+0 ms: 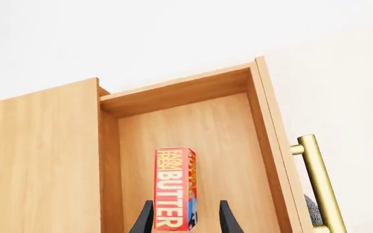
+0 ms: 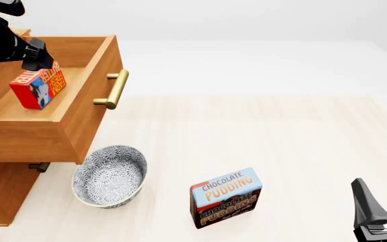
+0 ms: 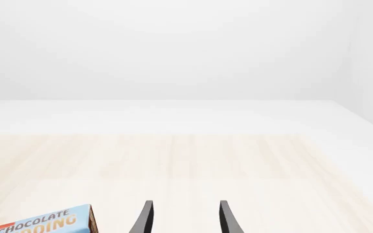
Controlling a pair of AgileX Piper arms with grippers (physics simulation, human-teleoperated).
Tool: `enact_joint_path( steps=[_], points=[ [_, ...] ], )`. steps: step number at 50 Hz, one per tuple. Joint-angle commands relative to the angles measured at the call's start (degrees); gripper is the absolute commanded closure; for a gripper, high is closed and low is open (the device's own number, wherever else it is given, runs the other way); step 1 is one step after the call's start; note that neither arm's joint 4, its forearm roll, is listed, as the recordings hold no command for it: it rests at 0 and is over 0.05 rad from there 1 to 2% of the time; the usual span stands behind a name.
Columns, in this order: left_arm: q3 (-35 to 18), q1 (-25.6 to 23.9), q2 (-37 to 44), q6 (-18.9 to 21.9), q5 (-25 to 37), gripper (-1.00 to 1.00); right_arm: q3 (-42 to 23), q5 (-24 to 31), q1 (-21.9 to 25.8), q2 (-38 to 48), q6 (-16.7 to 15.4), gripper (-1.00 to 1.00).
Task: Put the butter at the back in the top drawer of the cabinet and close it.
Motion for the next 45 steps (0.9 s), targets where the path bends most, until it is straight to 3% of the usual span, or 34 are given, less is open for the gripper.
enact_joint_path(
  steps=[1,15,36,45],
  points=[
    [-6.5,-3.8,-0.6,-2.7,3.3,-1.0,0.0,0.0,0.0,0.0,0.0,-1.0],
    [-11.4,-11.9,-3.2,-5.0,4.9,-1.0,0.0,0.0,0.0,0.0,0.0,-1.0],
    [-7.3,-23.7,-2.4,-6.2,-1.7,-1.0,0.0,0.0,0.0,0.0,0.0,-1.0],
    [-3.1,-26.6,-0.9,-5.2,-5.7,-1.0,0.0,0.0,0.0,0.0,0.0,-1.0]
  ],
)
